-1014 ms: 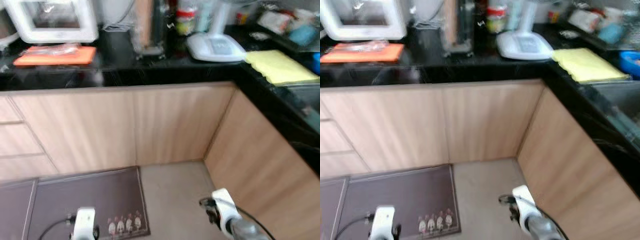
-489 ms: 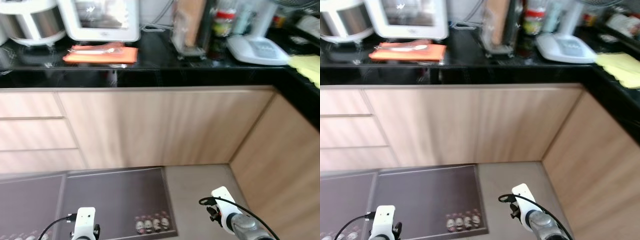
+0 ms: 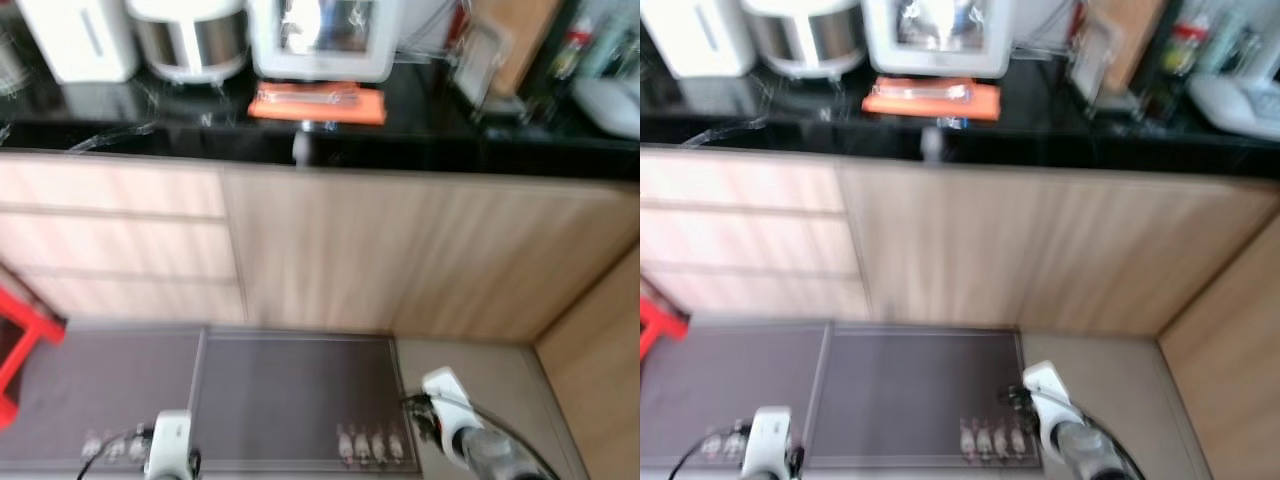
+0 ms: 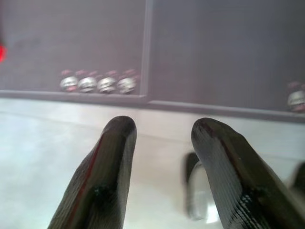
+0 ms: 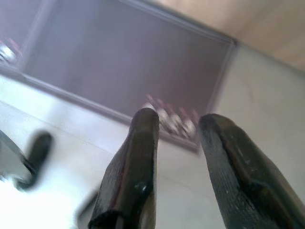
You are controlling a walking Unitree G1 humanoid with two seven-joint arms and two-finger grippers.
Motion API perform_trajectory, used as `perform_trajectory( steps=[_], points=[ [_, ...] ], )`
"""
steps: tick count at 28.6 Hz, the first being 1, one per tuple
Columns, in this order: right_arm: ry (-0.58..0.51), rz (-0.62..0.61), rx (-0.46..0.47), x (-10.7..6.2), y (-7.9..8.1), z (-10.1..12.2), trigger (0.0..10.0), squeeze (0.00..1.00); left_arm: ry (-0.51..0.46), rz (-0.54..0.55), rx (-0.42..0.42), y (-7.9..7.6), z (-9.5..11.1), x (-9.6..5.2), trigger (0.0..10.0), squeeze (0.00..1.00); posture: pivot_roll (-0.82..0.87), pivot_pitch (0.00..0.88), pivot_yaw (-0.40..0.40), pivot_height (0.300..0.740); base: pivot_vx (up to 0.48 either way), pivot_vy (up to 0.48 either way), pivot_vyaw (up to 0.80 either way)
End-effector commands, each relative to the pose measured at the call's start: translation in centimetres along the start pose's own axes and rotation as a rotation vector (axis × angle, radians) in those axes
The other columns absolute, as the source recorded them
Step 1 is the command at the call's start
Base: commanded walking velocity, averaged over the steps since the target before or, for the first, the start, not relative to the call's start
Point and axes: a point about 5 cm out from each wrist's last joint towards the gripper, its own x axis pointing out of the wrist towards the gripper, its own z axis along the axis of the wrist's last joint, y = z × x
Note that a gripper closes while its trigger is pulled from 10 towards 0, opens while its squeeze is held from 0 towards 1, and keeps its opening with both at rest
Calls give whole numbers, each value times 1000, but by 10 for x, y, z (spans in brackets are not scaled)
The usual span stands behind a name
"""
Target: Kitchen organization
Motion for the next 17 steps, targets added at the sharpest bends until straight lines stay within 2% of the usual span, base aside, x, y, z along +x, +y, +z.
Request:
perform_trajectory(
  steps=[1,17],
  points=[
    [14,-19,-2,-3,-8,-5,10000,0,-8,-18,0,-7,3,1,10000,0,-30,34,-52,706,0,480,0],
    [4,-30,41,-3,-9,-4,10000,0,-51,-27,-4,-15,12,2,10000,0,-33,40,-51,706,0,469,0]
  ],
)
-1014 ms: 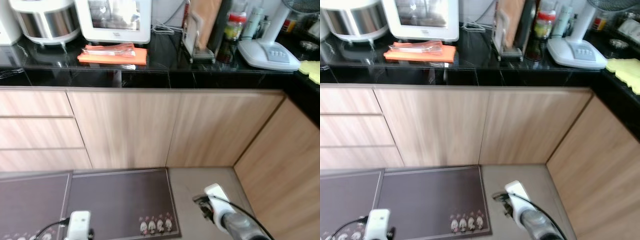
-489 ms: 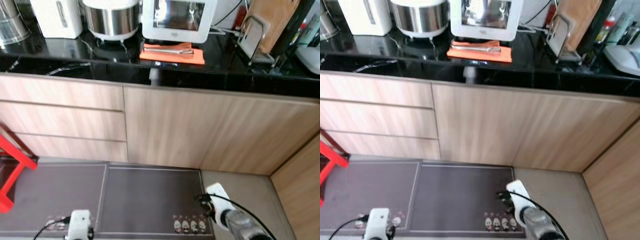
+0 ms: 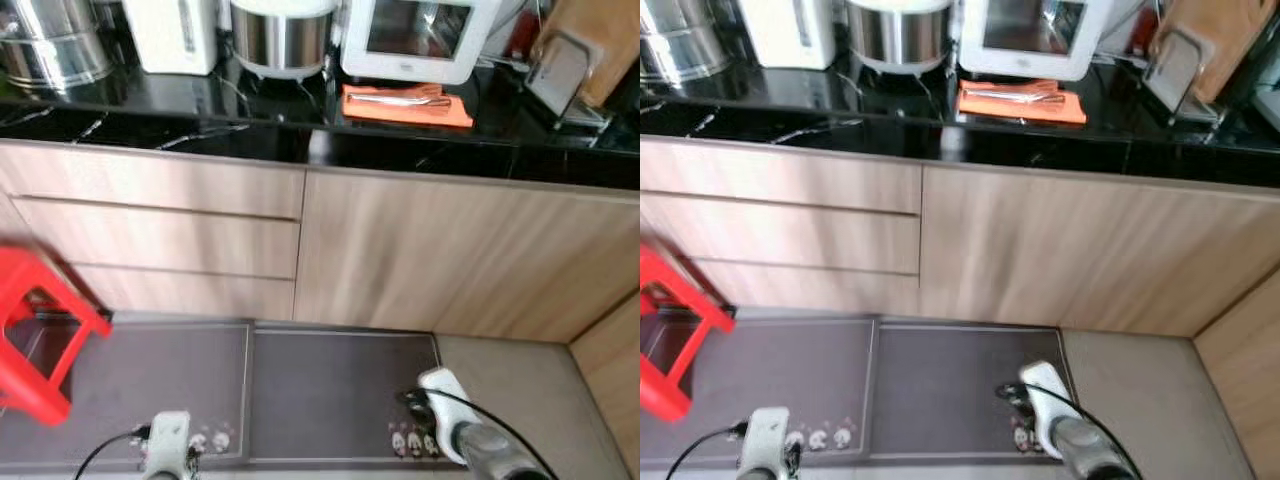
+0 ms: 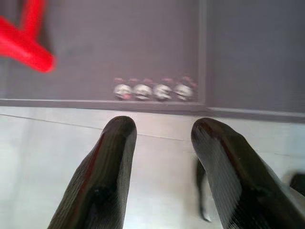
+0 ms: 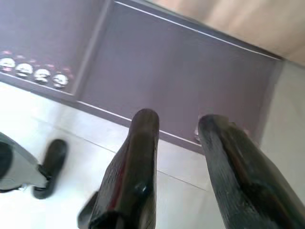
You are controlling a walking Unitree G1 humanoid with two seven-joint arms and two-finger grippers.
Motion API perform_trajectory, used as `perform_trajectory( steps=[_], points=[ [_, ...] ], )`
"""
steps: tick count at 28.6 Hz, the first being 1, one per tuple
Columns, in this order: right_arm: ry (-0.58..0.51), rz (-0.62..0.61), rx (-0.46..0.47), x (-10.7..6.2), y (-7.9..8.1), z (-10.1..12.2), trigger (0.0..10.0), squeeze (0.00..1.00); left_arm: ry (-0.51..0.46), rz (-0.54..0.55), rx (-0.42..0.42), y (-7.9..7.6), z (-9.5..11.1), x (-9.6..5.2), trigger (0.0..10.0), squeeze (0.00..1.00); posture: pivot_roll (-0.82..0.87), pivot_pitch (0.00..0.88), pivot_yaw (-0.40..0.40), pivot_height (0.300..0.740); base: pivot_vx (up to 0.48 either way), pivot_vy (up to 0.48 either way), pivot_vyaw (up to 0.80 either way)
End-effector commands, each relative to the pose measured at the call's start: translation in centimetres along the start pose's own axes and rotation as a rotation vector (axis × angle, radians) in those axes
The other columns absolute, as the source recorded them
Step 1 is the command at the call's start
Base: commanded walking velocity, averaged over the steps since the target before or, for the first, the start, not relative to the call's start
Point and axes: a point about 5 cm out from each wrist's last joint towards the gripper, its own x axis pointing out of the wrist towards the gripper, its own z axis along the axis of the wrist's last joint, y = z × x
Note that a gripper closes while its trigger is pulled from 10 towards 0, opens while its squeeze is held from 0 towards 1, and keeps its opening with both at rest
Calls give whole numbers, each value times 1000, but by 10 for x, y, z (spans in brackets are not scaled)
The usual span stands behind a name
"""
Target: Kitchen organization
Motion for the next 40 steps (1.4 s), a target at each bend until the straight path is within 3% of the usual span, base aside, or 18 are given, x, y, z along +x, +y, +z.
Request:
perform_trajectory(
  steps=[1,6,21,25,33,40],
  points=[
    [17,-26,18,-3,-9,-6,10000,0,-14,-21,2,-10,3,0,10000,0,-33,41,-51,706,0,386,0],
    [15,-32,56,-3,-8,-7,10000,0,-23,-18,4,-10,5,1,10000,0,-32,44,-50,706,0,387,0],
    [19,-28,47,-3,-7,-9,10000,0,-55,-19,11,-13,9,1,10000,0,-26,20,-48,706,0,383,0],
    [5,-23,-15,-4,-8,-7,10000,0,-77,-21,18,-19,14,1,10000,0,-24,5,-54,706,0,0,603],
    [3,-22,4,-4,-8,-9,10000,0,-104,-30,25,-21,15,0,10000,0,-25,0,-58,706,0,0,760],
    [5,-33,20,-5,-10,-11,10000,0,-110,-33,29,-21,14,-1,10000,0,-25,0,-62,706,0,0,0]
  ],
)
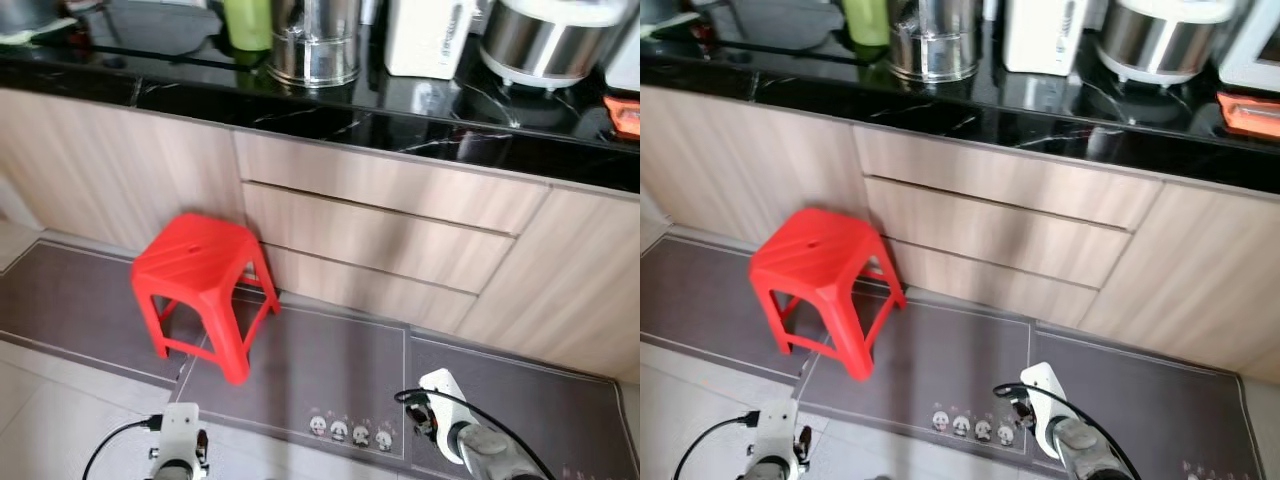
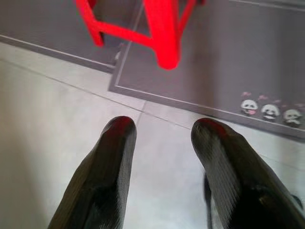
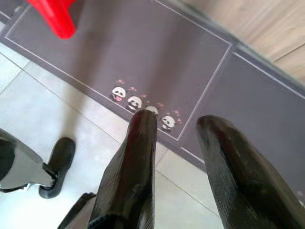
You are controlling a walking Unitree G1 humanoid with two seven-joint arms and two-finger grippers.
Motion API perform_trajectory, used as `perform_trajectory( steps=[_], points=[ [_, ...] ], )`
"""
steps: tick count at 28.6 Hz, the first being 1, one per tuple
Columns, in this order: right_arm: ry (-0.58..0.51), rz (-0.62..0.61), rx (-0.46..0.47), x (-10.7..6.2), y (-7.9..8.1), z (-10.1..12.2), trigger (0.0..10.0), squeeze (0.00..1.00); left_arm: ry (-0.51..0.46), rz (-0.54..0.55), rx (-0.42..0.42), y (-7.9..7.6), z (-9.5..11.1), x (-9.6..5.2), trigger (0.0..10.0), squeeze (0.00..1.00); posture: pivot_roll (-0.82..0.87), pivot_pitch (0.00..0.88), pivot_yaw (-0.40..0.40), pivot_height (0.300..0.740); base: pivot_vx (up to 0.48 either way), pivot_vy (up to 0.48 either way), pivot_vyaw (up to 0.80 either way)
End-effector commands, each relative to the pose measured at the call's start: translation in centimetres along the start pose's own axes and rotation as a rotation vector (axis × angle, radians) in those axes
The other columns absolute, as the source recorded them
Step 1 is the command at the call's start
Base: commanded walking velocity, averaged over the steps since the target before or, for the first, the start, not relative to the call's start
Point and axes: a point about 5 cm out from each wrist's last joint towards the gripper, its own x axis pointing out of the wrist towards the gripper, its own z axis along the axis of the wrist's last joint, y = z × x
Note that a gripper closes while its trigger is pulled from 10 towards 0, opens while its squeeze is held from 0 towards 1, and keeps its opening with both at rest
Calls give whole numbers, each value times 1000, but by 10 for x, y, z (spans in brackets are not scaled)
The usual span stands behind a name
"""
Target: Kitchen organization
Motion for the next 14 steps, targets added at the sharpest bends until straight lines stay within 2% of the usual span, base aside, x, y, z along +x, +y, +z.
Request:
perform_trajectory(
  steps=[1,14],
  points=[
    [14,-7,13,-1,-1,-5,10000,0,-10,-3,18,2,1,0,10000,0,-24,0,-66,706,0,0,0],
    [12,-22,30,-1,-2,-4,10000,0,-8,2,18,5,1,0,10000,0,-19,13,-66,706,0,0,0]
  ],
)
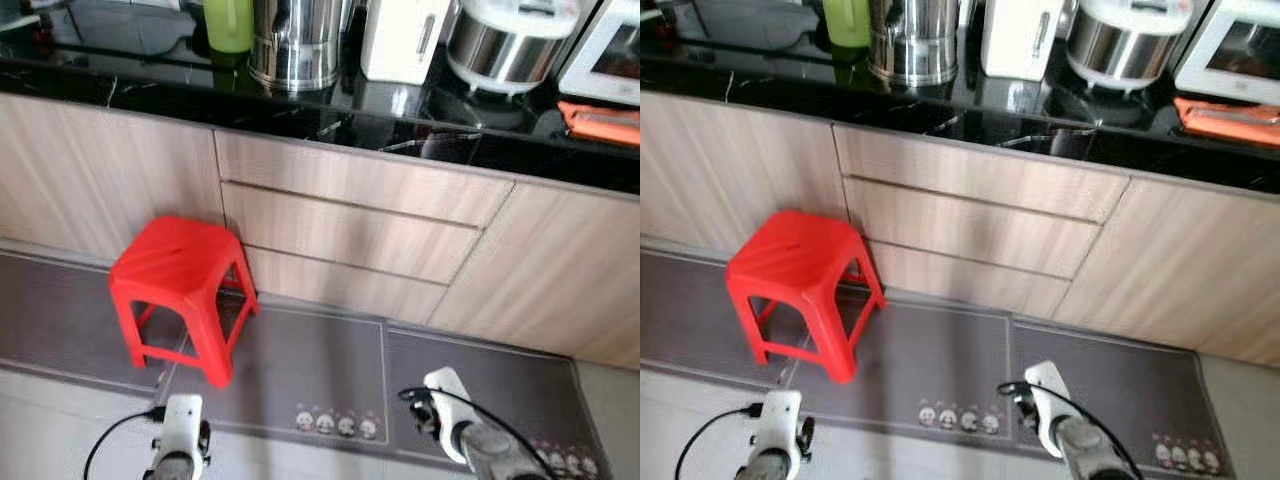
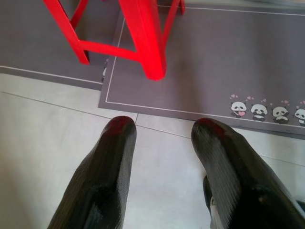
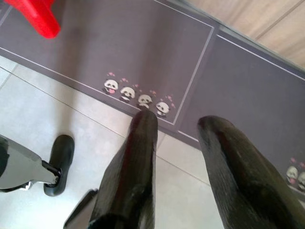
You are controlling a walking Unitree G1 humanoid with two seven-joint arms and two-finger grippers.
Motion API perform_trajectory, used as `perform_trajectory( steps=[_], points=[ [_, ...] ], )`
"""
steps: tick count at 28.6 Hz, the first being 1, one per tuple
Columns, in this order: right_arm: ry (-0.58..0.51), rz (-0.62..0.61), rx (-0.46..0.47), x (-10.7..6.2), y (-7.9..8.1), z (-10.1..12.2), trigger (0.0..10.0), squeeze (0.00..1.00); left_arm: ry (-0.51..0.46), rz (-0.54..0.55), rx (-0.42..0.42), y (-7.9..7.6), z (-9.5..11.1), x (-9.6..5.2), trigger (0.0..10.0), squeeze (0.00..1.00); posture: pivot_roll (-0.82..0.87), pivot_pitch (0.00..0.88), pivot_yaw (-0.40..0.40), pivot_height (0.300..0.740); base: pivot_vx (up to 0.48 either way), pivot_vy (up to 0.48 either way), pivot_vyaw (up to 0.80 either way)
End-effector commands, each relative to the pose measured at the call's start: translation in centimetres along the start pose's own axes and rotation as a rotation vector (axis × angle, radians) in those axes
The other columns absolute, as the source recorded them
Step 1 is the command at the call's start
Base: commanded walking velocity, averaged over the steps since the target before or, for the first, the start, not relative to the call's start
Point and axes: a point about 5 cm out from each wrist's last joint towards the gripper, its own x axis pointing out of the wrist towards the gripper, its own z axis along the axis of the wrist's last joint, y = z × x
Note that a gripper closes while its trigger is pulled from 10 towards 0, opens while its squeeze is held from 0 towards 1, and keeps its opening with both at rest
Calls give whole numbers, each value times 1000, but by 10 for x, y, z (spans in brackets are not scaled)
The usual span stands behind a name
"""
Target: Kitchen organization
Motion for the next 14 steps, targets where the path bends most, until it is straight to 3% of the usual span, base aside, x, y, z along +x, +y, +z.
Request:
perform_trajectory(
  steps=[1,14],
  points=[
    [8,-20,18,-2,-5,-2,10000,0,23,-14,3,-3,-6,-2,10000,0,-20,15,-67,706,0,0,0],
    [3,-27,22,-1,-5,-1,10000,0,43,-18,5,-3,-9,-2,10000,0,-28,31,-65,706,0,0,0]
  ],
)
